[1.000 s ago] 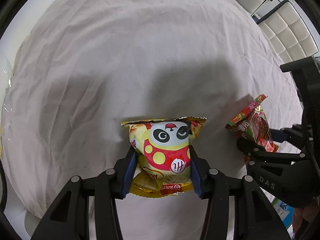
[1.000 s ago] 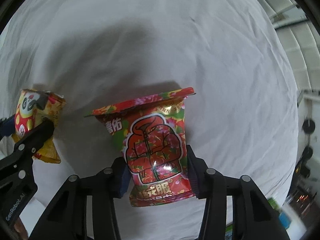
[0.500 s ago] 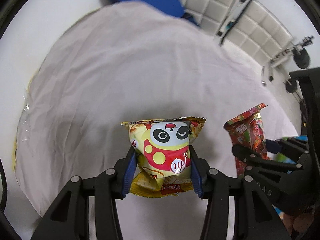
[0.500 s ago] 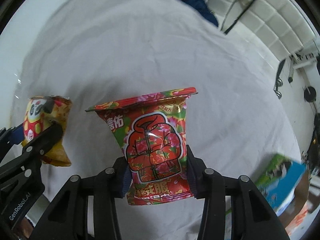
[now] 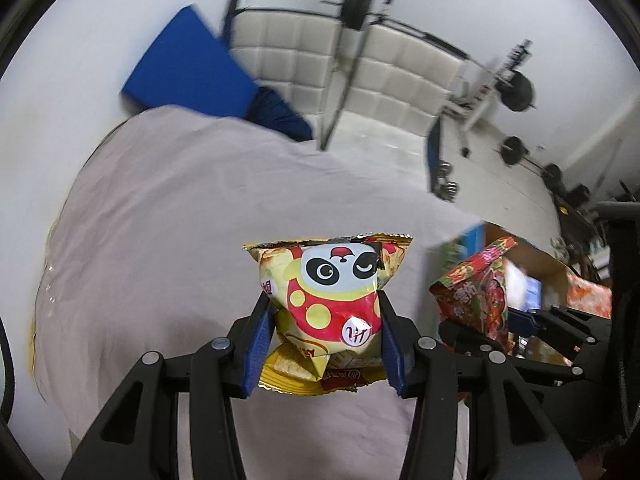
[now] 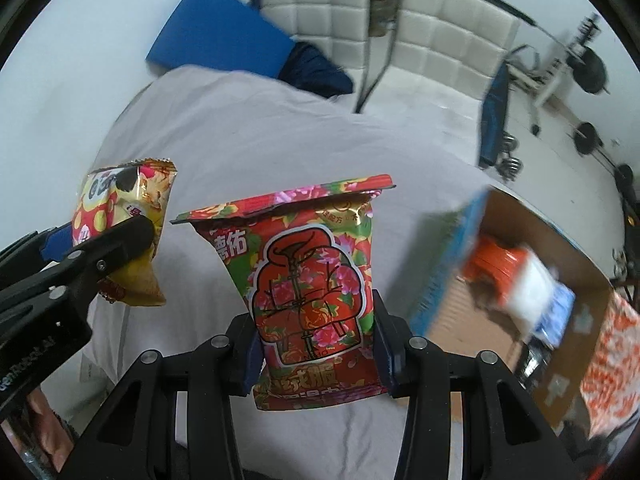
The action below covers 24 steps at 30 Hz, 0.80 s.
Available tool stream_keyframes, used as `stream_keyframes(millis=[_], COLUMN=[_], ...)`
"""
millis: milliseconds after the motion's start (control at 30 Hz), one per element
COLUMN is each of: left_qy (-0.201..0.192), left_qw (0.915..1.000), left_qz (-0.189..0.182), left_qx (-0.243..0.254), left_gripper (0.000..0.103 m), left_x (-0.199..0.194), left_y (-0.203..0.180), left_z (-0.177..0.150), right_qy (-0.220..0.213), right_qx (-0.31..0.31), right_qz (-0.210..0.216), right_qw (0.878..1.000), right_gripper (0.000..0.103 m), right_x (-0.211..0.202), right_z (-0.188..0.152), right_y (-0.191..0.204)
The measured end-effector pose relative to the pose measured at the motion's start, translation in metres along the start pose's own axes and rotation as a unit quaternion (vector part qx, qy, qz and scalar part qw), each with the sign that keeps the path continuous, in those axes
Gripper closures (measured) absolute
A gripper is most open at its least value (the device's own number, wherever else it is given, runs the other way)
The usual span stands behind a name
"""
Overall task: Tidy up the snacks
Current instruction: 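Carry the yellow and red-and-green packs over the box with both tools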
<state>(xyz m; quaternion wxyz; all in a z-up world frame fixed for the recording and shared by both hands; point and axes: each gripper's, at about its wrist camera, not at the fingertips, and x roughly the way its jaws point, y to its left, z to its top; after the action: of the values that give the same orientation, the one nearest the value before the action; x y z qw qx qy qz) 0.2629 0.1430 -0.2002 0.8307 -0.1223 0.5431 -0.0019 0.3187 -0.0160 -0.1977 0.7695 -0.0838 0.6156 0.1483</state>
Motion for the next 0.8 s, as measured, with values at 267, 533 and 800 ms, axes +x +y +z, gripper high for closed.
stream_keyframes(millis=[267,533,800], left_qy=[-0.01,0.024,0.091], left_qw=[0.9974,0.9918,0.9857], left_qz=[-0.033,-0.078,-0.099], left_qx=[0.064,0.098,0.101], left_gripper=[0.058,0.058,0.058], left_x=[-0.019,0.001,0.061], left_y=[-0.088,-0.168,-0.229], left_z=[-0.013,-0.017,-0.018], right_qy=[-0.028,-0.028,0.011], right_qx=[0.07,0.119,0.169], right_qz=[-0.007,-0.022,-0.029], right_qw=[0.997,0.992,0.985], right_gripper=[0.056,0.056,0.056], right_x=[-0.054,-0.072,-0.032], right_z=[-0.067,-0.107,-0.127], right_y=[-0.075,-0.157,-0.227])
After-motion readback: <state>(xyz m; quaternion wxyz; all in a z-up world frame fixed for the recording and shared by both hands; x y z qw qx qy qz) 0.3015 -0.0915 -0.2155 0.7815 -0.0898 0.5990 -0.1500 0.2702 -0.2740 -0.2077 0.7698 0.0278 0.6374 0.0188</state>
